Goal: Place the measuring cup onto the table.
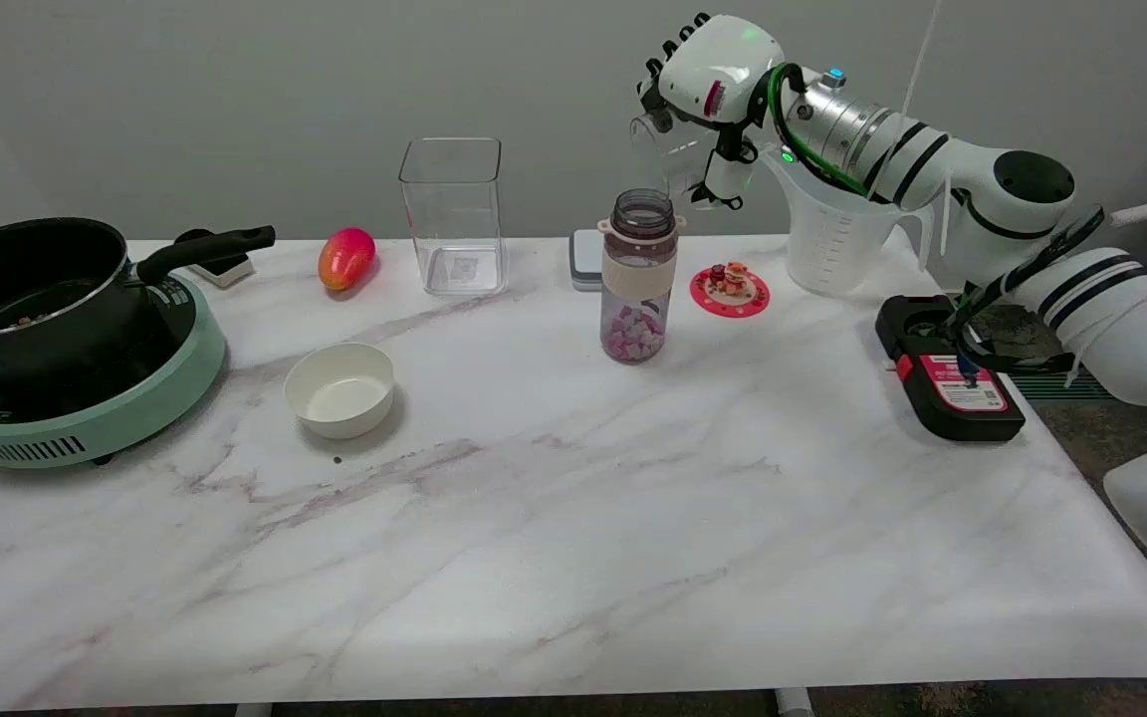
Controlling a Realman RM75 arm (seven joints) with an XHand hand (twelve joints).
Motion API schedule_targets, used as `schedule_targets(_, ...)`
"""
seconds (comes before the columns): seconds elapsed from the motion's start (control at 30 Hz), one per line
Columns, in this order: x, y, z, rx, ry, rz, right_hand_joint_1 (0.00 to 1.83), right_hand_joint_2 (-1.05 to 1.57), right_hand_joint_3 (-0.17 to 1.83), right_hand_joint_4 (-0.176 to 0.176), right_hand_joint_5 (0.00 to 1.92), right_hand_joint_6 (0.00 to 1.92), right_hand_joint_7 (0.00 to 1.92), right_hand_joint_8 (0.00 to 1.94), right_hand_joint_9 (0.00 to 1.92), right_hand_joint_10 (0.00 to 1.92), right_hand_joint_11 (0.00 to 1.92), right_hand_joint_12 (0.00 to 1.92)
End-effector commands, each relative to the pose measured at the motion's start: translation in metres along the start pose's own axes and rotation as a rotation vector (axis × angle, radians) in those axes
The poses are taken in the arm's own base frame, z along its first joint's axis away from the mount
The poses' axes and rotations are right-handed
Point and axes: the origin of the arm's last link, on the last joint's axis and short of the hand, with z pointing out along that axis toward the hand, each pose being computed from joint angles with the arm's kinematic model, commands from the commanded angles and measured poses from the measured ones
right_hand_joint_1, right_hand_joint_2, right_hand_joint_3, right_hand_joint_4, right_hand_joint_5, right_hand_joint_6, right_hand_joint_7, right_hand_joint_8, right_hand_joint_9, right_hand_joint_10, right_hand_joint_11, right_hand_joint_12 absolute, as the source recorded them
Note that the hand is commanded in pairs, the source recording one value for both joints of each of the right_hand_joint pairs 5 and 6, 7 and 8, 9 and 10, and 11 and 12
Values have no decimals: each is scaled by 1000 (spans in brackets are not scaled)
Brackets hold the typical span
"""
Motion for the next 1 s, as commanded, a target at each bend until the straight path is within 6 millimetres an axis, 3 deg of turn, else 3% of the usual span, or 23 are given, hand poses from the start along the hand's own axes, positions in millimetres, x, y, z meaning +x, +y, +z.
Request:
schedule_targets(0.03,3,10,-30,-141,9,50,1577,653,1251,0,1623,1623,1567,1567,1453,1453,1263,1263)
schedule_targets(0.3,-4,17,-73,-316,-23,119,1581,668,1235,0,1628,1628,1571,1571,1456,1456,1266,1266)
schedule_targets(0.6,-23,6,-111,-436,-100,207,1588,668,1236,0,1625,1625,1577,1577,1463,1463,1272,1272)
schedule_targets(1.0,-60,-34,-144,-558,-191,488,1552,883,1033,0,1738,1738,1632,1632,1510,1510,1311,1311)
